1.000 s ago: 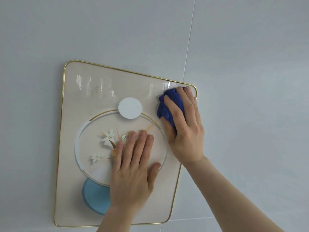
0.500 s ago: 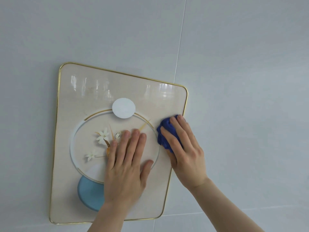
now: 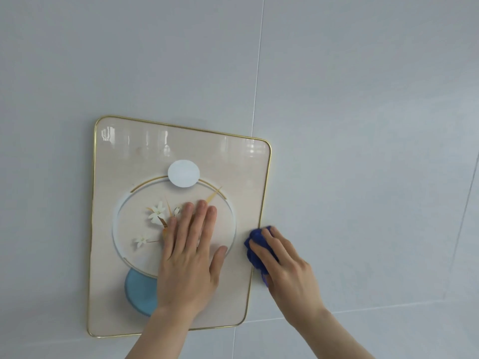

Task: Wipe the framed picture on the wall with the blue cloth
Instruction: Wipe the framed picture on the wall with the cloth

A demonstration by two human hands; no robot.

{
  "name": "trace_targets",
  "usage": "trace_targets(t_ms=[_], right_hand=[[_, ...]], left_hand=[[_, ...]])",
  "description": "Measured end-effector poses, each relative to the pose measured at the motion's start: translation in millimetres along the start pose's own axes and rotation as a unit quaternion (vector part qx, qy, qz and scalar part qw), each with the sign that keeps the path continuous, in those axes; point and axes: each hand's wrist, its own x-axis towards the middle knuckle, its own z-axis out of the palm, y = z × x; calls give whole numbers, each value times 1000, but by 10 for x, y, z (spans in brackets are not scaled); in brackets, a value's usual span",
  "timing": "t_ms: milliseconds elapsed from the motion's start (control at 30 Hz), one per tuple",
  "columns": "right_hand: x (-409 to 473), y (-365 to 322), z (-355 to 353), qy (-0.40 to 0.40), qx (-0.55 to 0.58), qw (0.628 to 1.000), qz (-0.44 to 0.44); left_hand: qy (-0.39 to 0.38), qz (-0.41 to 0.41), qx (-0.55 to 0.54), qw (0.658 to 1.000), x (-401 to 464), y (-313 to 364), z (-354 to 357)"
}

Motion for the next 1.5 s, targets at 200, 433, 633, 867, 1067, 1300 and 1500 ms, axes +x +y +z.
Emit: trace_targets(t_ms=[200, 433, 633, 867, 1067, 1300, 1500], right_hand=[[-193, -69, -197, -52, 154, 942, 295], [455, -347, -687, 37, 481, 669, 566], [1368, -873, -864, 166, 530, 698, 451], [2130, -1318, -476, 222, 352, 886, 204], [2286, -1350, 134, 194, 91, 975, 55], [2249, -1438, 349, 200, 119, 972, 23], [2266, -1490, 486, 190, 82, 975, -82]], left_hand=[[-45, -9, -48, 998, 8, 9, -170], [-1, -11, -122, 992, 20, -254, -506], [42, -96, -119, 987, 197, -848, -812], [25, -73, -62, 995, 281, -1359, -756], [20, -52, -45, 997, 288, -1511, -516], [57, -37, -51, 996, 302, -1589, -311], [89, -39, -44, 994, 311, -1608, -212]])
